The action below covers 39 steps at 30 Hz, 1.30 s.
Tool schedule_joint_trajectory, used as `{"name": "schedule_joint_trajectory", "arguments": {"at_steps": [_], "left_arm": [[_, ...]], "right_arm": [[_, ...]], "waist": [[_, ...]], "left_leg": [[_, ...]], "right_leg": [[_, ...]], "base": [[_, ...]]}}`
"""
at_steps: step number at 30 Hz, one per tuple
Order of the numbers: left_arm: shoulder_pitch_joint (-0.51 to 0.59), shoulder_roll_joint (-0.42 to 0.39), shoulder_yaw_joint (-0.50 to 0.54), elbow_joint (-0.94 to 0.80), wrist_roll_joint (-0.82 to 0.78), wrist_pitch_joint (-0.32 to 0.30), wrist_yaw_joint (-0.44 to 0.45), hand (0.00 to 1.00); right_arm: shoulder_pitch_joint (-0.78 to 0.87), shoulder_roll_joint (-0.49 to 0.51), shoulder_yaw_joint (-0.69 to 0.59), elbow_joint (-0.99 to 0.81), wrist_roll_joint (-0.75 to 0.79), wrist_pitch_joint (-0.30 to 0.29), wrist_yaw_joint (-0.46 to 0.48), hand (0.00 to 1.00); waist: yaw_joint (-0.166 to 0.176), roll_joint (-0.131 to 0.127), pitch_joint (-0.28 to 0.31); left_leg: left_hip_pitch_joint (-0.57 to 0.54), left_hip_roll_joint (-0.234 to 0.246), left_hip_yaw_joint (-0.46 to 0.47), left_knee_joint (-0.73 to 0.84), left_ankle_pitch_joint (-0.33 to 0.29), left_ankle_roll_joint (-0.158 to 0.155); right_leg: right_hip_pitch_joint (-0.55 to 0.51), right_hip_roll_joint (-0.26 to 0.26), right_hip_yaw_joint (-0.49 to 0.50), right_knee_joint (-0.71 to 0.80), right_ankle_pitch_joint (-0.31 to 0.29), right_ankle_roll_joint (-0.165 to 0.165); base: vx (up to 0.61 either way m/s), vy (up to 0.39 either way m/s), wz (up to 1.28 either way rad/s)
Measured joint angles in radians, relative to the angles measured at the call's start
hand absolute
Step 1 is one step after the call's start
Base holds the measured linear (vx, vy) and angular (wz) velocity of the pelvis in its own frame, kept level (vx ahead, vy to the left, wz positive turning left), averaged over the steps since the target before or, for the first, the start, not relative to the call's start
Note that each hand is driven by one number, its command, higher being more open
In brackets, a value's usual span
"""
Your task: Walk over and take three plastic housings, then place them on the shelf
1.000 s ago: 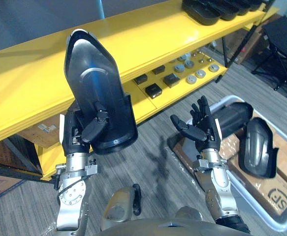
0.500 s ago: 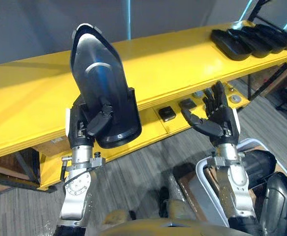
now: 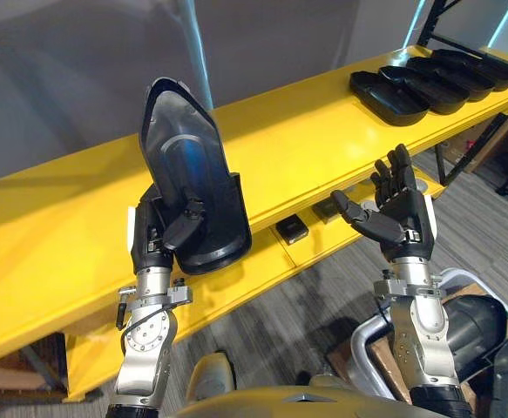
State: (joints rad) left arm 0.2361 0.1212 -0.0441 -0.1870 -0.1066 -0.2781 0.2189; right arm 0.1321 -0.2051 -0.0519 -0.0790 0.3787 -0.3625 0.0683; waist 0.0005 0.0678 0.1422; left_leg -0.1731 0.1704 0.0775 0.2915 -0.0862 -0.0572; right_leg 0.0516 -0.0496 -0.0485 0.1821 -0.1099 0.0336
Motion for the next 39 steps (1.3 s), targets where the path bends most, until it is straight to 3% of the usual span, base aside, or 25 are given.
{"name": "schedule_joint_trajectory", "arguments": {"at_steps": [1, 4, 6, 9, 14, 22, 30, 36, 37, 39], "left_arm": [[-0.013, 0.010, 0.000, 0.001, -0.001, 0.009, 0.003, 0.00], [-0.058, 0.047, 0.006, -0.001, -0.006, 0.047, 0.018, 0.00], [-0.094, 0.057, 0.019, -0.002, -0.040, 0.087, 0.037, 0.00], [-0.115, 0.051, 0.023, -0.001, -0.098, 0.126, 0.077, 0.00], [-0.136, 0.042, 0.041, 0.001, -0.165, 0.131, 0.164, 0.00], [-0.371, 0.043, 0.080, 0.248, -0.295, 0.192, 0.304, 0.00], [-0.550, 0.056, 0.099, 0.417, -0.383, 0.209, 0.318, 0.00], [-0.692, 0.123, 0.059, 0.551, -0.427, 0.215, 0.248, 0.00], [-0.703, 0.128, 0.057, 0.559, -0.433, 0.216, 0.241, 1.00], [-0.737, 0.137, 0.047, 0.589, -0.439, 0.222, 0.218, 1.00]], "right_arm": [[0.002, -0.004, 0.002, 0.002, 0.002, 0.000, -0.008, 1.00], [0.027, 0.033, 0.013, -0.016, 0.031, 0.000, -0.007, 1.00], [0.038, 0.068, 0.026, -0.042, 0.031, 0.000, -0.002, 1.00], [0.060, 0.086, 0.035, -0.062, 0.027, 0.001, 0.007, 1.00], [0.083, 0.093, 0.043, -0.062, 0.018, 0.011, 0.007, 1.00], [0.045, 0.078, 0.065, -0.056, 0.019, 0.025, 0.009, 1.00], [-0.054, 0.029, 0.122, -0.049, 0.019, 0.027, 0.032, 1.00], [-0.119, 0.005, 0.148, -0.046, 0.019, 0.048, 0.031, 1.00], [-0.122, 0.001, 0.148, -0.046, 0.019, 0.048, 0.030, 1.00], [-0.131, -0.001, 0.150, -0.044, 0.019, 0.052, 0.028, 1.00]], "waist": [[-0.004, 0.004, 0.000], [-0.013, -0.050, -0.004], [-0.035, -0.076, -0.008], [-0.043, -0.078, -0.008], [-0.060, -0.078, -0.008], [-0.094, -0.072, -0.002], [-0.111, -0.053, 0.052], [-0.112, -0.054, 0.064], [-0.112, -0.054, 0.065], [-0.112, -0.059, 0.077]], "left_leg": [[0.019, 0.002, 0.014, -0.016, 0.081, -0.035], [0.048, -0.061, 0.060, -0.074, 0.075, -0.006], [0.064, -0.109, 0.079, -0.133, 0.095, 0.021], [0.078, -0.135, 0.088, -0.159, 0.101, 0.032], [0.076, -0.131, 0.089, -0.175, 0.106, 0.029], [0.062, -0.122, 0.113, -0.236, 0.149, 0.020], [0.060, -0.112, 0.124, -0.248, 0.176, 0.028], [0.061, -0.107, 0.120, -0.303, 0.218, 0.025], [0.061, -0.107, 0.120, -0.307, 0.220, 0.025], [0.076, -0.107, 0.123, -0.325, 0.230, 0.026]], "right_leg": [[-0.007, -0.005, 0.024, 0.026, -0.026, 0.027], [-0.016, -0.074, 0.033, 0.020, -0.031, 0.040], [-0.020, -0.121, 0.028, -0.008, -0.013, 0.068], [-0.012, -0.145, 0.013, -0.028, 0.003, 0.091], [-0.013, -0.140, -0.002, -0.049, 0.013, 0.089], [-0.056, -0.122, 0.007, -0.080, 0.040, 0.085], [-0.078, -0.114, 0.022, -0.080, 0.055, 0.089], [-0.097, -0.104, 0.018, -0.081, 0.063, 0.087], [-0.099, -0.104, 0.018, -0.081, 0.064, 0.088], [-0.094, -0.104, 0.021, -0.081, 0.065, 0.088]], "base": [[0.22, 0.346, -0.54], [0.13, 0.217, -0.27], [0.13, 0.195, -0.04], [0.09, 0.096, -0.02], [0.02, -0.015, 0.00], [-0.06, -0.007, -0.09], [-0.05, 0.007, -0.06], [0.00, -0.003, 0.01], [0.00, 0.000, 0.00], [0.00, 0.002, -0.02]]}}
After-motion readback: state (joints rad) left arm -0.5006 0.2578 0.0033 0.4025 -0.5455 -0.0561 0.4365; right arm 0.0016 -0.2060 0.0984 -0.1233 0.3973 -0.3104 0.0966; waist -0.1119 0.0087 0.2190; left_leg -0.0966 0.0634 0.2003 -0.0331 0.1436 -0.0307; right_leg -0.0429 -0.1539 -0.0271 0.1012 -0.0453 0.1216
